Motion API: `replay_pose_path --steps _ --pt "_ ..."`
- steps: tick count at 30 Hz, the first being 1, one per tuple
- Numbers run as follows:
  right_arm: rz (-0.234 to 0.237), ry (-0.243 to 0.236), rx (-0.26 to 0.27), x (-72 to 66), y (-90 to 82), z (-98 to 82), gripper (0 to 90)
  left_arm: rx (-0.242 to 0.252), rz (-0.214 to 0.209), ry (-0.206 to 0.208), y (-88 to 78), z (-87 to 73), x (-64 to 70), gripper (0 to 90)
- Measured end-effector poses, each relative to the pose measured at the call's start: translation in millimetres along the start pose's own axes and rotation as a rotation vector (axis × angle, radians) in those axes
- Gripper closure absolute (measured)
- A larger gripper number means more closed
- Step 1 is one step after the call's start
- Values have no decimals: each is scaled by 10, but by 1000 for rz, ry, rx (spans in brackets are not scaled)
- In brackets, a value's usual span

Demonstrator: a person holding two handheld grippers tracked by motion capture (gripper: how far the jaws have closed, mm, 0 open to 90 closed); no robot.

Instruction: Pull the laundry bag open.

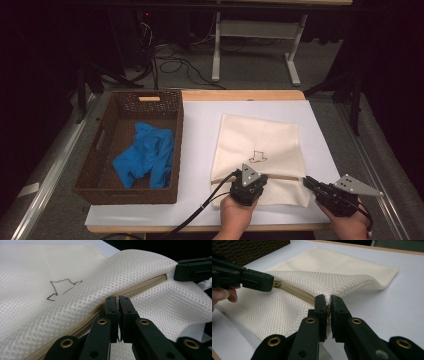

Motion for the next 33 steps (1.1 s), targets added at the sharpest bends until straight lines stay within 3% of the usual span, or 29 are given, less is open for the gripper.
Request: replay_pose_path --steps 10,14,15,16,19,21,29,30,33 --pt "-5 2 0 1 -4 6 859 11 -10 -17 -55 -26 -25 868" --pt "-6 -4 3 -9 -7 10 859 18 -5 -1 -82 -10 -8 868" --pt "-5 -6 5 -12 -6 13 859 12 15 3 -96 -13 -23 869" --pt "-19 -13 4 -3 -7 11 859 18 2 -4 -107 -12 -38 868" --pt "-6 6 2 19 -8 4 859 23 22 -12 -134 -37 -81 869" --pt "-12 -6 2 19 -1 3 859 20 15 -23 -139 -55 -91 869" --pt "-7 -6 1 4 -4 6 859 25 11 -20 -162 -57 -89 869" --pt "-6 -5 1 2 -5 6 859 21 31 -17 -171 -61 -100 869" --pt "-15 3 2 31 -6 5 860 28 32 -35 -224 -74 -153 870"
Point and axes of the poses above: each handheld gripper's, and its own axes: y roughly forward along the jaws, z roughly out of its top, x roughly to its right, the point moved 7 cm from there along y, roughly forward along the jaws, and after that the axes turned 13 degrees about -z, right-handed, at the moved point
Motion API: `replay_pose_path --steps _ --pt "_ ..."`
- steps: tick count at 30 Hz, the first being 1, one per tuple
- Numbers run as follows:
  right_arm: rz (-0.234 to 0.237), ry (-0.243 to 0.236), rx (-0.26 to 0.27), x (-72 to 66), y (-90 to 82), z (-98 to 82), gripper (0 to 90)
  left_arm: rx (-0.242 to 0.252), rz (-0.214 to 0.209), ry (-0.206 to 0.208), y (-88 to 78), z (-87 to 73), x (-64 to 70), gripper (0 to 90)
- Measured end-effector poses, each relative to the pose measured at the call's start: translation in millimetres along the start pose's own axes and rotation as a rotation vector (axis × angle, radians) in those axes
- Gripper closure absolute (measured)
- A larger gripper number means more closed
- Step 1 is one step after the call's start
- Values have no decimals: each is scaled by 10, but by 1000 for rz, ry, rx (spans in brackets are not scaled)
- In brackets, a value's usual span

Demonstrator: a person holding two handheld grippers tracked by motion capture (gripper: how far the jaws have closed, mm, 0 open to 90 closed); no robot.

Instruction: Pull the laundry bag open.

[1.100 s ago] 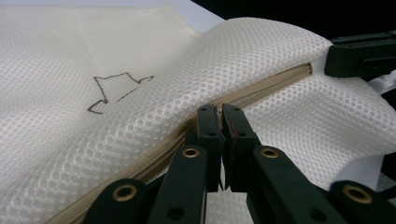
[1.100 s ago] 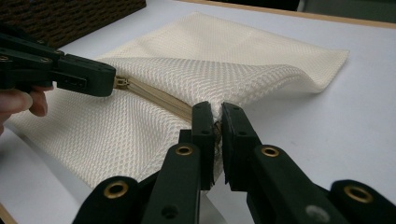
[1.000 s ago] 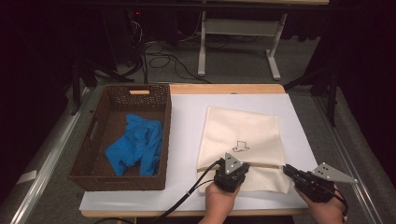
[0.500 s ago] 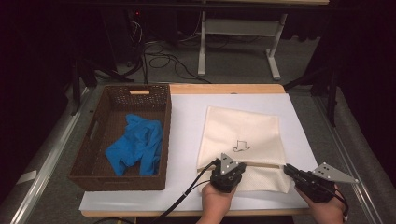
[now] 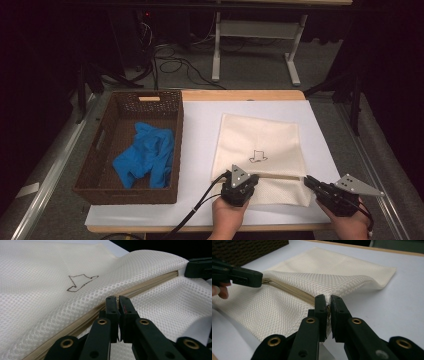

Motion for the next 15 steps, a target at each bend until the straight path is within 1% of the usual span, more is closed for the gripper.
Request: replay_pose_path --steps 1,2,3,4,14,15 --pt "-4 -5 2 11 5 0 859 4 -5 -3 -23 -3 -17 869" --pt "5 -4 2 10 6 -4 859 3 -8 -6 -37 -9 -22 870" --pt "6 4 -3 -4 7 -7 859 4 -1 -1 -44 -11 -21 869" --pt "4 -9 -2 -17 11 -6 859 0 4 4 -53 -16 -18 869" --pt "4 -7 -2 -34 2 2 860 4 -1 6 -76 -17 -11 869" --pt "5 -15 3 -35 4 7 860 4 -1 6 -83 -18 -11 869"
Point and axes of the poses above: each handheld gripper's, and its own axes: y roughly forward along the jaws, z roughly out of its top, x roughly to its right, the point moved 7 cm from there along y, roughly forward along the jaws, and after that the axes turned 13 degrees about -z, right-handed, at the moved point
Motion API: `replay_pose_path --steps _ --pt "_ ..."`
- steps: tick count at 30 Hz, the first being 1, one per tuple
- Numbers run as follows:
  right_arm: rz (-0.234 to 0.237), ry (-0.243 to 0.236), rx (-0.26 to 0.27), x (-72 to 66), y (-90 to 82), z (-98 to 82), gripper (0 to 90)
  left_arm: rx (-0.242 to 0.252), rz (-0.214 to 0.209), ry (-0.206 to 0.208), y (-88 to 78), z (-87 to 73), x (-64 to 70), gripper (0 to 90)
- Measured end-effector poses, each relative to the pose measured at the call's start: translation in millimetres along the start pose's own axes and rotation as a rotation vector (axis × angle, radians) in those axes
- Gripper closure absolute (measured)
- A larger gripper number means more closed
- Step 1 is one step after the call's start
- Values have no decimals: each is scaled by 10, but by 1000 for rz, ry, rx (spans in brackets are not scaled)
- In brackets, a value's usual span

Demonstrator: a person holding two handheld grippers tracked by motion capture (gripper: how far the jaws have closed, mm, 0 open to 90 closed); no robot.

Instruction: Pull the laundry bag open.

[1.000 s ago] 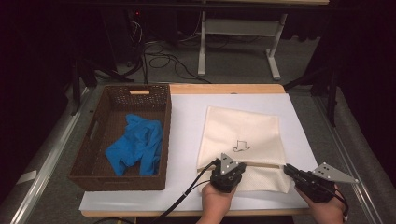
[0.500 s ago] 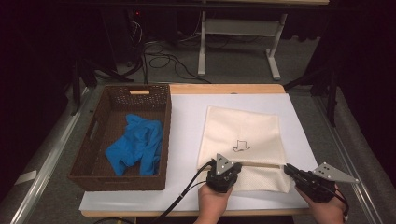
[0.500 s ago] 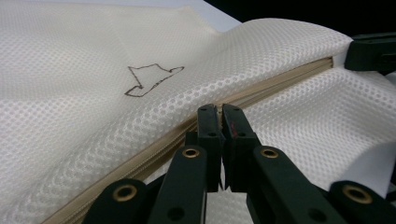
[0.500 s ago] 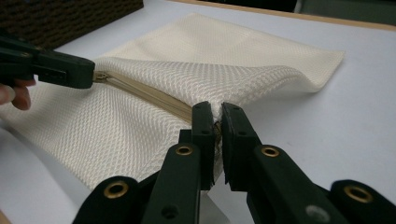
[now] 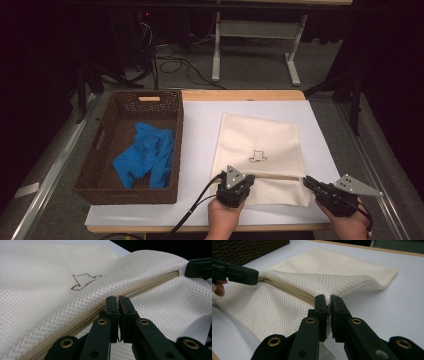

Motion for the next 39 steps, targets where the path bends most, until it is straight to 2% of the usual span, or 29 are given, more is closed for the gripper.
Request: replay_pose_path --steps 9,10,11,12,14,17,39 --pt "10 0 -3 -19 0 4 860 8 -4 -8 -19 -8 -15 870" --pt "9 -2 -2 -18 1 5 861 7 24 -9 -33 -16 -41 870" --pt "-10 0 -5 -3 -4 2 860 12 2 -22 -47 -21 -54 870" --pt "5 6 2 12 -5 7 860 20 -3 -40 -64 -32 -78 870" --pt "3 25 -8 22 1 -9 861 12 18 -28 -69 -37 -69 870" --pt "2 15 -1 17 13 7 860 19 8 -33 -93 -22 -82 870" --pt "9 -8 0 -30 11 12 860 19 10 -22 -125 -49 -97 870"
Point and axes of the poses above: each handheld gripper's, and its own axes: y roughly forward along the jaws, z roughly out of its top, x roughly to its right, the point moved 7 cm from there along y, roughly forward along the jaws, and after that the axes turned 13 degrees about -z, right-handed, at the moved point
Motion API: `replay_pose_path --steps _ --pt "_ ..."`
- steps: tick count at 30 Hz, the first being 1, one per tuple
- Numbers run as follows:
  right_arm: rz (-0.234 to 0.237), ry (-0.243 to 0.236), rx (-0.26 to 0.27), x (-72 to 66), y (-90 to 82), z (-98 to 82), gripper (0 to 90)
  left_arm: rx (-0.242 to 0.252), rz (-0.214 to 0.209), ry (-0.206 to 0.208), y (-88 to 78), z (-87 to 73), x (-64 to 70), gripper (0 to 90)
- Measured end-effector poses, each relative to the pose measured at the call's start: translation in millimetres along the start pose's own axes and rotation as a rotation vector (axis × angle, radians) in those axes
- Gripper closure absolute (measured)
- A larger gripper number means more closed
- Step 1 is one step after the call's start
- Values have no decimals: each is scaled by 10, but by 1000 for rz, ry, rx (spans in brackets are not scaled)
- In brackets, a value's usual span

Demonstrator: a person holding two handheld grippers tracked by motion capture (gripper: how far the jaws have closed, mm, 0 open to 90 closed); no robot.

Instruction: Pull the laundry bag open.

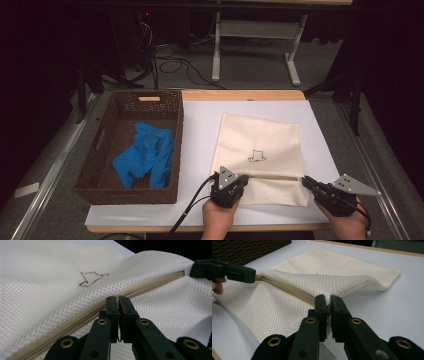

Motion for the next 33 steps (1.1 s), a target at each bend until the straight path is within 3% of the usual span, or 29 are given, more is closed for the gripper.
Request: replay_pose_path --steps 3,10,13,15,16,18,21,23,29,33 --pt "13 10 4 -3 -9 5 861 1 4 -4 -6 0 -6 870" --pt "-8 10 2 20 -13 -5 862 4 29 -17 -64 -28 -66 870" --pt "-6 10 0 16 -8 -2 862 -2 35 -5 -86 -22 -56 870" --pt "-11 5 -1 9 -5 -1 863 -12 66 0 -121 -38 -89 870" --pt "-32 3 -5 30 -10 -6 863 -5 65 -22 -160 -51 -137 871" --pt "-39 25 2 114 -15 -16 864 0 116 -45 -267 -96 -247 870" --pt "-65 61 9 243 -55 -33 864 20 154 -105 -484 -174 -413 870" --pt "-68 79 11 299 -75 -42 863 7 168 -115 -576 -211 -463 870" --pt "-55 55 1 244 -30 -42 862 -36 192 -85 -695 -190 -500 869" --pt "-56 55 -10 238 -9 -54 862 -114 206 -29 -736 -158 -474 870"
Point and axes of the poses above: each handheld gripper's, and its own axes: y roughly forward along the jaws, z roughly out of its top, x roughly to its right, the point moved 7 cm from there along y, roughly forward along the jaws, and after that the axes turned 13 degrees about -z, right-handed, at the moved point
